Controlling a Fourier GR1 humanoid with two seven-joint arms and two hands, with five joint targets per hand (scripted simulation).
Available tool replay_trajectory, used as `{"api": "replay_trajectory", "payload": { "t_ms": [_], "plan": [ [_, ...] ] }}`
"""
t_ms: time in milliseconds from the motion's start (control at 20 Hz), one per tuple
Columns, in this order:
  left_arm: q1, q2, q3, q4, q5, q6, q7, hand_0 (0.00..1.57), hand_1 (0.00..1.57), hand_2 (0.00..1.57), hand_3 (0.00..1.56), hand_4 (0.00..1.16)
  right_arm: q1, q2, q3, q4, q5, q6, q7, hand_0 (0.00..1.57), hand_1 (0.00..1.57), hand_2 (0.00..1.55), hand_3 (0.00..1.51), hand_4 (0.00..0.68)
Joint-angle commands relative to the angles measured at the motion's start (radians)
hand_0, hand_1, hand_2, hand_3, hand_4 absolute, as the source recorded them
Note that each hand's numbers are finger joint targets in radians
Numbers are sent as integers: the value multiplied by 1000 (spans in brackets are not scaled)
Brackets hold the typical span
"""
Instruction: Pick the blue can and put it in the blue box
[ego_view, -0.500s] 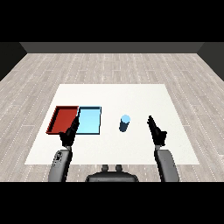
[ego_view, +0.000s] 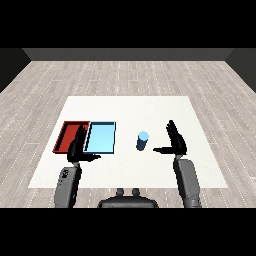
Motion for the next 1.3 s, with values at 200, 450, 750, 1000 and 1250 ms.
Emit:
{"api": "replay_trajectory", "payload": {
  "t_ms": [200,450,750,1000,1250],
  "plan": [
    [17,6,40,33,39,-80,-253,0,0,0,0,0,9,27,-17,61,-65,89,-178,0,0,0,0,0],
    [60,-32,5,-35,23,-57,-230,0,0,0,0,0,-83,13,-26,82,-60,59,-124,0,0,0,0,0],
    [-1,-28,30,25,11,-33,-225,0,0,0,0,0,37,16,-2,55,-70,110,-160,0,0,0,0,0],
    [34,-39,14,-42,28,-44,-196,0,0,0,0,0,-23,45,1,147,-76,106,-208,0,0,0,0,0],
    [14,-32,17,-94,45,-33,-113,0,0,0,0,0,-146,74,-9,209,-107,51,-114,0,0,0,0,0]
  ]
}}
